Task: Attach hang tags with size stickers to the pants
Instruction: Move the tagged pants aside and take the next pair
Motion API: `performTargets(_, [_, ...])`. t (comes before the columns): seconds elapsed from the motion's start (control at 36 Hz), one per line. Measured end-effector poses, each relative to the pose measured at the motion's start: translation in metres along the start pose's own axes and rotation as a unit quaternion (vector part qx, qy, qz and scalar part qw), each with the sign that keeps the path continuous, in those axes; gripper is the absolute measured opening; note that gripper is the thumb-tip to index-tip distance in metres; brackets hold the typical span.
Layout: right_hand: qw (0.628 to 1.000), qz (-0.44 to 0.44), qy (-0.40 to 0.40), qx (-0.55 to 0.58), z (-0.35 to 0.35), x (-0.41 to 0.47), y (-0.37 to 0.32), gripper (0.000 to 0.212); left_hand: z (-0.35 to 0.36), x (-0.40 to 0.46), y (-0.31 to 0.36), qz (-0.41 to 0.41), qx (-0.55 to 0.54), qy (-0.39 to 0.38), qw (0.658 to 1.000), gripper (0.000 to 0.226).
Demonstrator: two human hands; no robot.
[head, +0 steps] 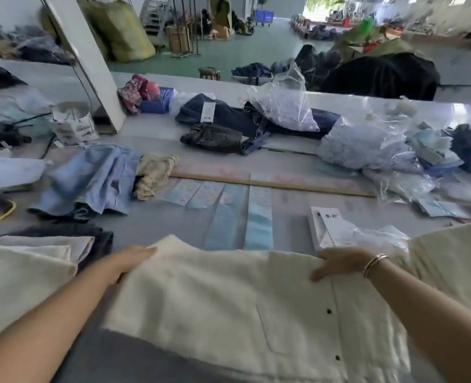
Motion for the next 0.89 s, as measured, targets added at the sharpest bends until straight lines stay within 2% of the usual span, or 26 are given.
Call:
performTargets(0.06, [0.999, 0.020, 0.021, -0.028, 0.033, 0.029, -0.017, 0.052, 0.029, 0.005, -0.037, -0.040, 0.095, 0.080, 0.991, 0.045])
performTargets(0.11, [0.994, 0.052, 0.084, -0.037, 0.062, 0.046, -0.027, 0.038, 0.051, 0.005, -0.058, -0.056, 0.154, 0.162, 0.973, 0.043])
performTargets(0.14, [0.990, 0.063, 0.122, -0.032, 0.073, 0.051, -0.028, 0.037, 0.061, 0.001, -0.059, -0.042, 0.196, 0.197, 0.960, 0.048])
performTargets(0.19, [0.979, 0.071, 0.188, -0.005, 0.087, 0.049, -0.022, 0.049, 0.089, -0.006, -0.054, 0.041, 0.242, 0.230, 0.942, 0.059])
performTargets(0.25, [0.968, 0.099, 0.224, 0.054, 0.099, 0.041, -0.002, 0.058, 0.115, -0.012, -0.046, 0.105, 0.275, 0.196, 0.935, 0.069])
performTargets(0.31, [0.940, 0.160, 0.263, 0.147, 0.112, 0.027, 0.029, 0.062, 0.136, -0.009, -0.040, 0.124, 0.285, 0.135, 0.941, 0.069])
performTargets(0.33, [0.916, 0.203, 0.286, 0.197, 0.122, 0.017, 0.047, 0.063, 0.145, -0.008, -0.040, 0.121, 0.311, 0.109, 0.936, 0.069])
performTargets(0.39, [0.847, 0.290, 0.303, 0.326, 0.146, -0.006, 0.081, 0.057, 0.160, -0.004, -0.044, 0.112, 0.349, 0.076, 0.927, 0.094])
performTargets(0.44, [0.780, 0.334, 0.259, 0.461, 0.172, -0.026, 0.098, 0.031, 0.165, -0.002, -0.048, 0.096, 0.366, 0.077, 0.922, 0.125])
performTargets(0.47, [0.766, 0.325, 0.230, 0.505, 0.183, -0.030, 0.102, 0.018, 0.165, -0.001, -0.049, 0.087, 0.356, 0.085, 0.927, 0.124])
performTargets(0.56, [0.756, 0.259, 0.164, 0.579, 0.191, -0.035, 0.097, 0.020, 0.166, -0.008, -0.035, 0.075, 0.274, 0.128, 0.950, 0.092])
performTargets(0.61, [0.721, 0.220, 0.094, 0.651, 0.187, -0.036, 0.079, 0.018, 0.175, -0.015, -0.017, 0.087, 0.239, 0.148, 0.956, 0.068])
performTargets(0.67, [0.676, 0.172, 0.057, 0.714, 0.173, -0.038, 0.054, 0.016, 0.190, -0.024, 0.012, 0.158, 0.223, 0.133, 0.953, 0.047])
performTargets(0.69, [0.671, 0.137, 0.065, 0.725, 0.162, -0.038, 0.041, 0.015, 0.199, -0.032, 0.029, 0.201, 0.182, 0.103, 0.957, 0.037])
performTargets(0.75, [0.687, 0.059, 0.109, 0.715, 0.137, -0.039, 0.011, 0.022, 0.213, -0.056, 0.060, 0.222, 0.009, 0.002, 0.975, 0.017])
performTargets(0.81, [0.728, -0.005, 0.151, 0.669, 0.117, -0.047, -0.027, 0.038, 0.222, -0.082, 0.086, 0.201, -0.163, -0.094, 0.961, 0.011])
performTargets(0.83, [0.747, -0.027, 0.163, 0.644, 0.111, -0.051, -0.046, 0.045, 0.222, -0.093, 0.097, 0.198, -0.218, -0.126, 0.947, 0.010])
performTargets(0.89, [0.767, -0.059, 0.193, 0.609, 0.103, -0.059, -0.077, 0.049, 0.221, -0.109, 0.111, 0.195, -0.277, -0.174, 0.925, 0.026])
Point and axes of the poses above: each hand's wrist, its own x-axis towards the middle knuckle, its own z-axis out of the palm, y = z × x, the point moved 5 cm from there along x, towards the middle knuckle, and after that the axes turned 1 degree about y, right-handed, at the moved point
